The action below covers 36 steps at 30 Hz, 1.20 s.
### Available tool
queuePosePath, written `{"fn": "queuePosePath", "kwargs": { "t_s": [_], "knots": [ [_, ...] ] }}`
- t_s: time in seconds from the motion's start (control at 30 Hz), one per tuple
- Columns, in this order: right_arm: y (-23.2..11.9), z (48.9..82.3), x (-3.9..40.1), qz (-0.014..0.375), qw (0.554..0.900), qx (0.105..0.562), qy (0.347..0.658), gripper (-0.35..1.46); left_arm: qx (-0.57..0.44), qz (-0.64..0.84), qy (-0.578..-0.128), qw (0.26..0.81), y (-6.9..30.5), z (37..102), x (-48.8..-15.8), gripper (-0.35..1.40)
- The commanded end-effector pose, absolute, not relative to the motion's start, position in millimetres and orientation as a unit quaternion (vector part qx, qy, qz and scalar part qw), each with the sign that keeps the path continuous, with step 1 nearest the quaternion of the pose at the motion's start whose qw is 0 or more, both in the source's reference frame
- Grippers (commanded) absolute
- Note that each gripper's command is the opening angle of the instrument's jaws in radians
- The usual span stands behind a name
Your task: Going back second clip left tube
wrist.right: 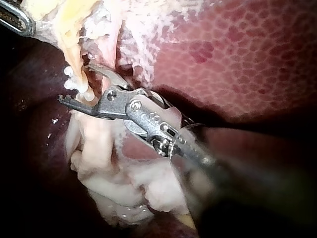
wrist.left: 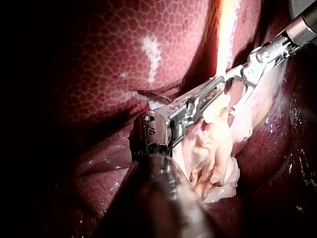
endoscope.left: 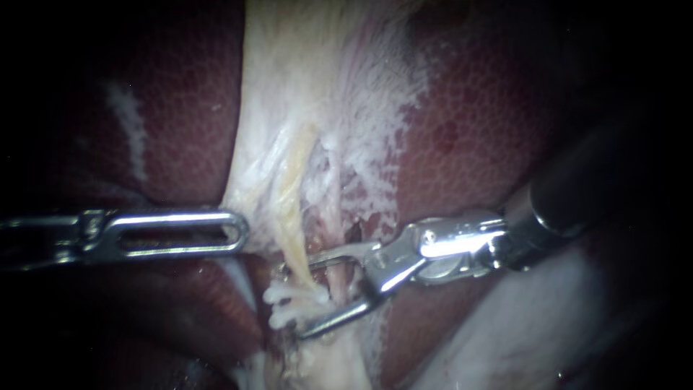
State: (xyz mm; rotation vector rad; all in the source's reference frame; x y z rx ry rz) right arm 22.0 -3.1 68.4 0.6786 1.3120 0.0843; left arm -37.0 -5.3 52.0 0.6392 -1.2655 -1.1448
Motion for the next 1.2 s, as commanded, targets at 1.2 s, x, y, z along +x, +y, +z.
{"fn": "queuePosePath", "kwargs": {
  "t_s": [1.2],
  "knots": [
    [2.3, 59.5, 9.1, 0.064, 0.751, 0.259, 0.604, 0.60, 0.277, -0.497, -0.549, 0.613, -5.0, 52.9, -36.7, -0.35]
  ]
}}
